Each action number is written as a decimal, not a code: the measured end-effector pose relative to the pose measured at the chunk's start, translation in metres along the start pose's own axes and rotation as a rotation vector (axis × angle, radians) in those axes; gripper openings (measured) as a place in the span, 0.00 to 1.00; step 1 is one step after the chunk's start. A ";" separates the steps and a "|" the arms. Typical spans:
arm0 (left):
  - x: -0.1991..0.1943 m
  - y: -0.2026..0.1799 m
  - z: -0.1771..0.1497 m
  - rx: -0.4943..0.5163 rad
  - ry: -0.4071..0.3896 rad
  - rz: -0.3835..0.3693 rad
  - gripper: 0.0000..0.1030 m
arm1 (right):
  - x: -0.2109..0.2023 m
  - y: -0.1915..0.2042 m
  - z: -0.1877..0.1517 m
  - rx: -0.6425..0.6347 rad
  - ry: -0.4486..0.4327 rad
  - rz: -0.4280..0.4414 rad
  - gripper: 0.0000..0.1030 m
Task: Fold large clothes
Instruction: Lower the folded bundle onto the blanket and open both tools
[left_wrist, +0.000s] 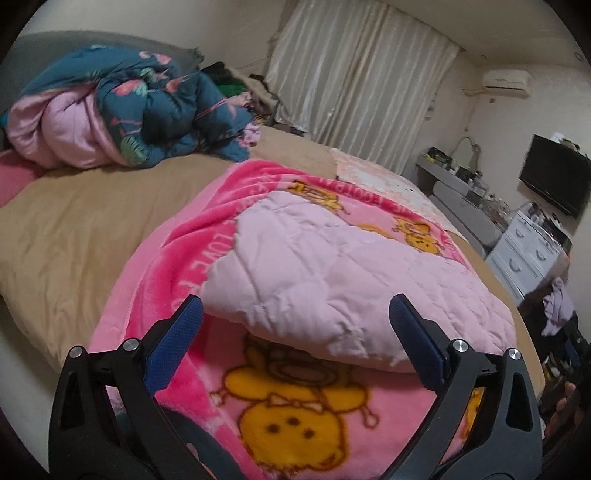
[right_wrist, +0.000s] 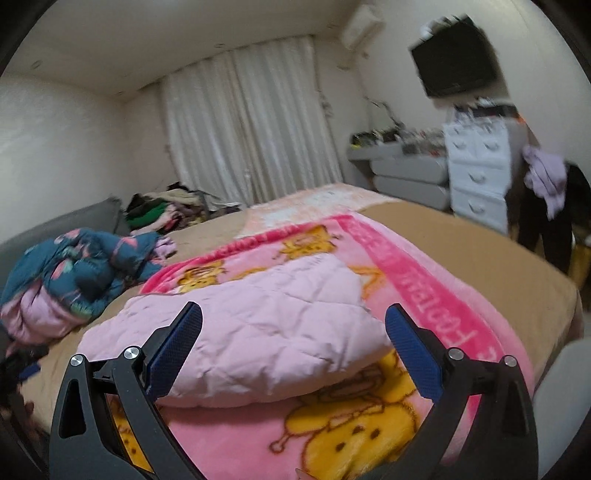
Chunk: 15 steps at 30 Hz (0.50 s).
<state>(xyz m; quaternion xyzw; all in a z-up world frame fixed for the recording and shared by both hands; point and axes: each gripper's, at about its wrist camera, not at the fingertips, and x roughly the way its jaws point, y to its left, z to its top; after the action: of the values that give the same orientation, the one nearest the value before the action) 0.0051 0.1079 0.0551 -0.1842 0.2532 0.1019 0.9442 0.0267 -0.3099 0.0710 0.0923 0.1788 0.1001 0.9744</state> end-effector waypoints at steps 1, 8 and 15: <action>-0.002 -0.006 -0.001 0.014 -0.002 -0.006 0.91 | -0.004 0.008 0.001 -0.021 -0.004 0.007 0.96; -0.019 -0.038 -0.024 0.112 0.004 -0.037 0.91 | -0.031 0.048 -0.013 -0.164 0.033 0.050 0.96; -0.024 -0.045 -0.055 0.156 0.037 -0.054 0.91 | -0.036 0.071 -0.043 -0.266 0.113 0.049 0.96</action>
<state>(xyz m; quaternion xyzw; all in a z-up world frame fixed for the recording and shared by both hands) -0.0267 0.0426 0.0369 -0.1185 0.2729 0.0530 0.9532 -0.0330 -0.2440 0.0589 -0.0389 0.2163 0.1519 0.9637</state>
